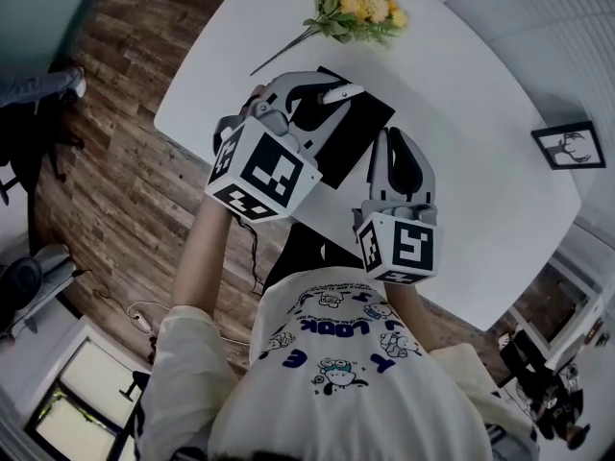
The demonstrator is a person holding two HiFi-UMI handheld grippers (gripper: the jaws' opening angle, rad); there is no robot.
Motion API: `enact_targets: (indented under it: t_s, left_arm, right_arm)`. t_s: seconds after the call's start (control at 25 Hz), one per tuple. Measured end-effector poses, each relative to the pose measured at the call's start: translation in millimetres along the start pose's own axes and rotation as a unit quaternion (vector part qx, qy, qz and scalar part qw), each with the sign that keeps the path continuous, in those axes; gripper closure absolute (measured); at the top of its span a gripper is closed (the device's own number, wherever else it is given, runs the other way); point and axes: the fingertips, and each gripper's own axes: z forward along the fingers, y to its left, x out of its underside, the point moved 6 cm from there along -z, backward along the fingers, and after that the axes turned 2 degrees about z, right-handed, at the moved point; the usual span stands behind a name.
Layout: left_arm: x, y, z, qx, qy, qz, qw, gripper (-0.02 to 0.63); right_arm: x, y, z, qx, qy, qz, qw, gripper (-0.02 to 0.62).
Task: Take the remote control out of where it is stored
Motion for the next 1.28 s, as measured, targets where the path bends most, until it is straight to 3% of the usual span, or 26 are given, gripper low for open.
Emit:
enact_targets:
  t_s: [0.16,0.44,0.72,1.28]
  left_arm:
    - [-16.6,4.2,-19.2,0.007,-0.016,0.014,0.9997,0.528]
    - [-38.7,6.0,-54.8,-0.015,-0.051,0.026,0.9982,0.528]
    - [-42.8,3.6,-99.1,-0.065,-0.091,-0.025,0.9934,0.528]
    - [-3.5,-35.1,-155.6,-0.161,-0.116,-0.128,0.9717,0.528]
  right_arm:
    - [-5.6,3.2,-8.0,0.0,-0.01,-0.001,1.0,0.545]
    - [-15.9,20.4,-22.6,-0.012,-0.028,-0.013,0.999,0.545]
    - [-25.6,43.1,-35.0,-0.026,-0.047,-0.028,0.998,0.545]
    - [-36.9,96.5,-48.0,-0.064,-0.069,-0.056,0.994,0.545]
